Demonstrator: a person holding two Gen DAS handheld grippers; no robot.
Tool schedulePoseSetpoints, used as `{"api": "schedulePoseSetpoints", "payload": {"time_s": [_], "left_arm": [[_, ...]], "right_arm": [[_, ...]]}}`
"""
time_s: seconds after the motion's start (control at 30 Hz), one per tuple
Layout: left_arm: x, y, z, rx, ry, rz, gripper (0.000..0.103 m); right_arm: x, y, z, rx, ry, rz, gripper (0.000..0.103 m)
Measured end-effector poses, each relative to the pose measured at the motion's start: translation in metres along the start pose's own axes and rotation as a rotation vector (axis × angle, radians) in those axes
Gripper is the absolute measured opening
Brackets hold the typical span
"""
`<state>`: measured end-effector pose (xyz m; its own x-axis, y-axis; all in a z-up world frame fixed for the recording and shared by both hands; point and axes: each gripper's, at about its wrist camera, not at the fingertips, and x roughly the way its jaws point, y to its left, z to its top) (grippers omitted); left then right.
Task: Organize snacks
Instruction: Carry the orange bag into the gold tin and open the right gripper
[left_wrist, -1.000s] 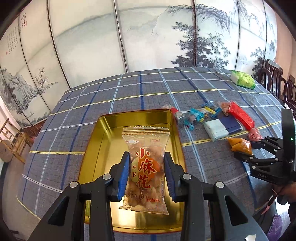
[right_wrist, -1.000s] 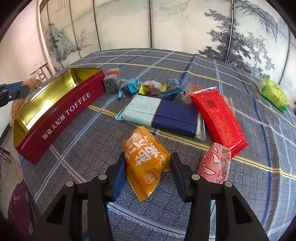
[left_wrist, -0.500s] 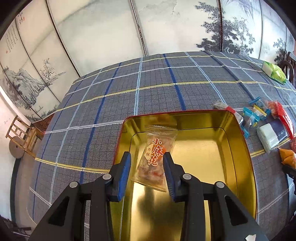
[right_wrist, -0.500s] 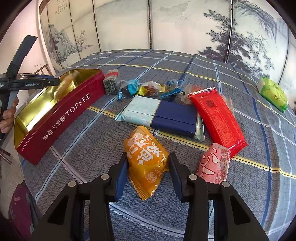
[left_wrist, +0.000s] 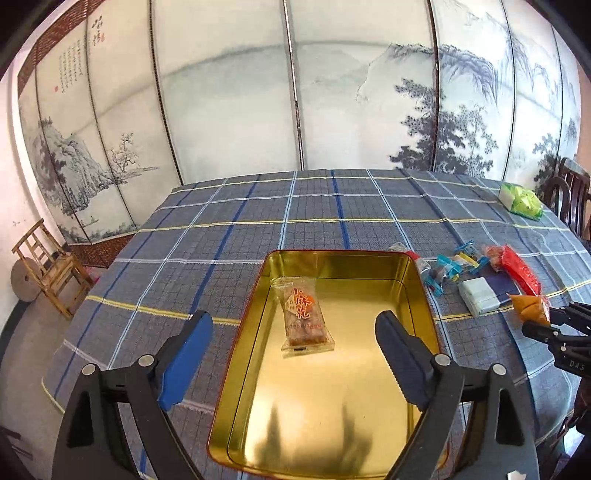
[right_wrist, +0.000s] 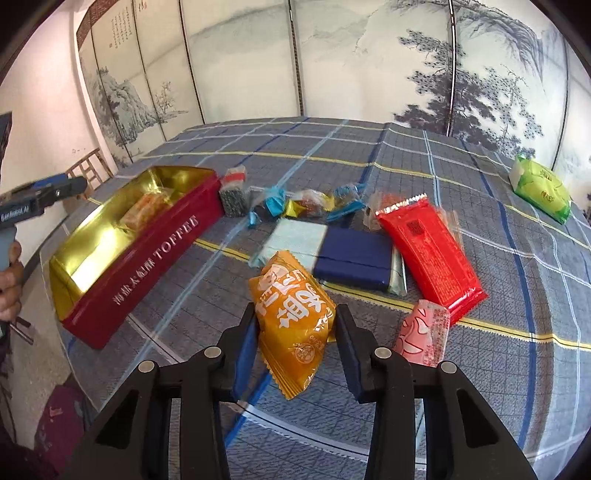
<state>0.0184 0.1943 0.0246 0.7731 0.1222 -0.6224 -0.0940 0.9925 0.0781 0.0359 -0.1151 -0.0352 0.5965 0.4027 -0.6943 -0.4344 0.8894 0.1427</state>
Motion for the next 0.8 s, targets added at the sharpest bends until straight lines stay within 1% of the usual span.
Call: {"api": "schedulePoseSetpoints", "payload": {"time_s": [0.07, 0.2, 0.27, 0.37, 0.5, 0.6, 0.8], "left_arm": [[-0.012, 0.004, -0.012, -0.03, -0.007, 0.014, 0.088], [-0.03, 0.003, -0.033, -0.032, -0.004, 0.051, 0.088], [-0.036, 0.004, -0.04, -0.029, 0.005, 0.046, 0.088], [-0.048, 0.005, -0.049, -0.015, -0.014, 0.039, 0.088], [-0.058, 0.008, -0.054, -0.005, -0.03, 0.03, 0.088], [-0.061, 0.01, -0.056, -0.004, -0.031, 0.014, 0.088], [-0.058, 0.011, -0.057, -0.007, -0.024, -0.001, 0.089]], "right_arm": [[-0.007, 0.01, 0.011, -0.002, -0.02, 0.033, 0.041], [-0.009, 0.039, 0.044, -0.036, -0.05, 0.116, 0.041], [-0.004, 0.057, 0.063, -0.056, -0.053, 0.158, 0.042], [0.013, 0.086, 0.087, -0.093, -0.045, 0.204, 0.041], [0.048, 0.124, 0.105, -0.13, -0.006, 0.24, 0.041], [0.074, 0.147, 0.111, -0.151, 0.028, 0.245, 0.042], [0.117, 0.168, 0.114, -0.18, 0.107, 0.237, 0.043]]}}
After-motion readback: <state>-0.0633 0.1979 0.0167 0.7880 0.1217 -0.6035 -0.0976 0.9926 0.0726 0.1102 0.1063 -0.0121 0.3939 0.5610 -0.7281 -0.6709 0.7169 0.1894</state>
